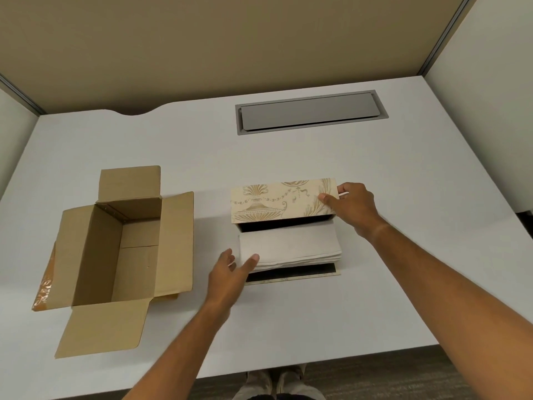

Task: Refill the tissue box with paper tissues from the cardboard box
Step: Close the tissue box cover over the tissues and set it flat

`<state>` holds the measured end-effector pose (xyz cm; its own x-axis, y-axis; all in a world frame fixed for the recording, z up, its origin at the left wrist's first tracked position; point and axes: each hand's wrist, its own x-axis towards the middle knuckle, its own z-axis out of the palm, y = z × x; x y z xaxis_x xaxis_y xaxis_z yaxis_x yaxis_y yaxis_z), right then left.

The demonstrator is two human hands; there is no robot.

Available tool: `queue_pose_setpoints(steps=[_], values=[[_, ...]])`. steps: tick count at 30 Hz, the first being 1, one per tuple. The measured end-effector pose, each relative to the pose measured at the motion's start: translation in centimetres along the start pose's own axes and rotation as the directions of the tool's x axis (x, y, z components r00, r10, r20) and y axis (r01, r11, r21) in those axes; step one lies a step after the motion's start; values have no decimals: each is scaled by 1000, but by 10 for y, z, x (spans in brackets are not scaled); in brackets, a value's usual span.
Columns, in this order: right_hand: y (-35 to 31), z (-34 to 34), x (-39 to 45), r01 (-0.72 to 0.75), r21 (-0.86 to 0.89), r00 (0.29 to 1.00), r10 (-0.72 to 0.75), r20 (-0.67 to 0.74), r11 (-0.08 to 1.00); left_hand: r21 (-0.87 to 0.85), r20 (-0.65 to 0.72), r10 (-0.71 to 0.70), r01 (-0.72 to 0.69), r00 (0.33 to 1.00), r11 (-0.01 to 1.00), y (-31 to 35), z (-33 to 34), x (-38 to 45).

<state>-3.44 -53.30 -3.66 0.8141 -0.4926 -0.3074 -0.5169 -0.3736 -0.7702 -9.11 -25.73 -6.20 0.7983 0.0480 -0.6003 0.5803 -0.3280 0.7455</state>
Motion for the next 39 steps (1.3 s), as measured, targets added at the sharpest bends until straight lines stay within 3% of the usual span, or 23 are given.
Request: queue_pose_setpoints(steps=[8,19,39], values=[[-2,0,2,-6,-8,1000,7,6,1000,-139,75,-86,96,993,986,5,14,19],[1,1,2,-3,23,1000,3,14,1000,-23,15,-59,59,998,998,2,19,24],[4,-6,-4,-8,22,999,7,49,1000,21,4,-38,38,999,999,2,19,31]])
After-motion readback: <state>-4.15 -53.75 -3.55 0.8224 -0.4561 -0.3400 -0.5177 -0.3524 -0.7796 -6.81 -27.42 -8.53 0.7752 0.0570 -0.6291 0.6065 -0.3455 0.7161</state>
